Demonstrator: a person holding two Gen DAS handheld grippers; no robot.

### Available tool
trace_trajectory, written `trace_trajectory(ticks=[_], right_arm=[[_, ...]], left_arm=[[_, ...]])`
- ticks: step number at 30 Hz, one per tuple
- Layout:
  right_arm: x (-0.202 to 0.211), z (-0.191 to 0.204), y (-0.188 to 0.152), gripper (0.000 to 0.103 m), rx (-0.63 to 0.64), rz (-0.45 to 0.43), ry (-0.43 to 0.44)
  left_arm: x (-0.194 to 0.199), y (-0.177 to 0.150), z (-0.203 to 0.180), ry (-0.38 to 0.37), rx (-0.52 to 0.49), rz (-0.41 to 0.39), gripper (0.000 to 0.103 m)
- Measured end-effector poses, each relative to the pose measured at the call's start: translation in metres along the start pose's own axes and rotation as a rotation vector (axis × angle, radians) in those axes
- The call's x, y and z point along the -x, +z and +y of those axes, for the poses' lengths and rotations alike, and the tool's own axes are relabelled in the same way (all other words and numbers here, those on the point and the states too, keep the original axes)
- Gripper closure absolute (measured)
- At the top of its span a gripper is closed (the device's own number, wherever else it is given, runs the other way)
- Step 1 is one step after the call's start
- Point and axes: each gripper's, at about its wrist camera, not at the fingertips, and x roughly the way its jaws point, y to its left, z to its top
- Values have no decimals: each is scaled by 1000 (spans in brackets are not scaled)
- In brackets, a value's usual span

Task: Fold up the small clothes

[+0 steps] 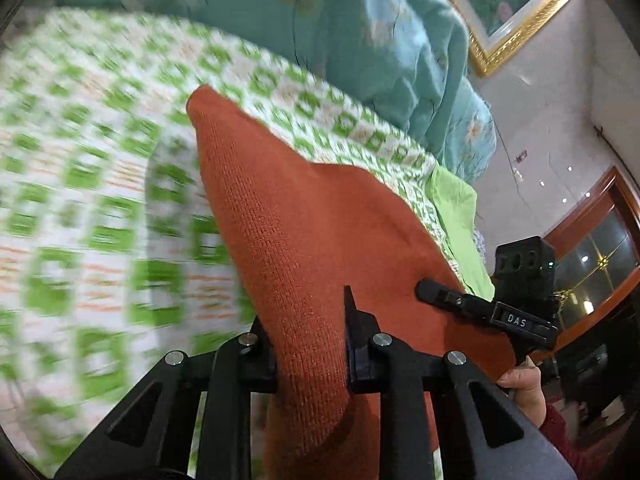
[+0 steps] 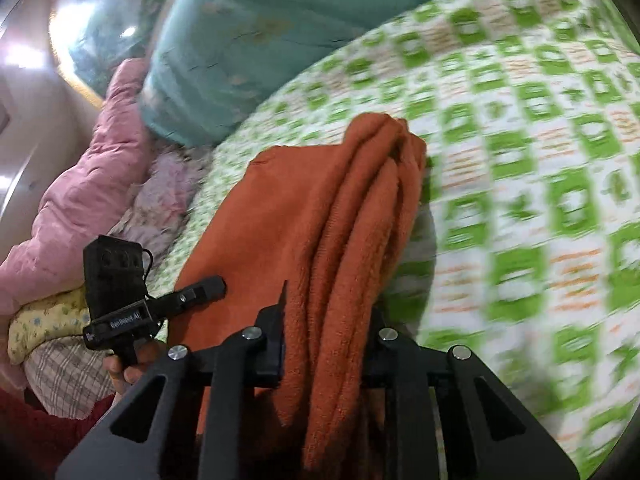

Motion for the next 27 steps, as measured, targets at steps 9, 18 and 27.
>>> trace_trajectory(ticks=[9, 18, 27], right_arm=[[-65, 74, -37, 79, 28, 62, 156], [-105, 88, -54, 79, 38, 134, 149], [-112, 70, -65, 78, -3, 153, 122]], left_arm=[[108, -31, 48, 124, -7, -64, 82], [125, -68, 95, 154, 87, -58, 82], [112, -78, 109, 166, 148, -43, 74]])
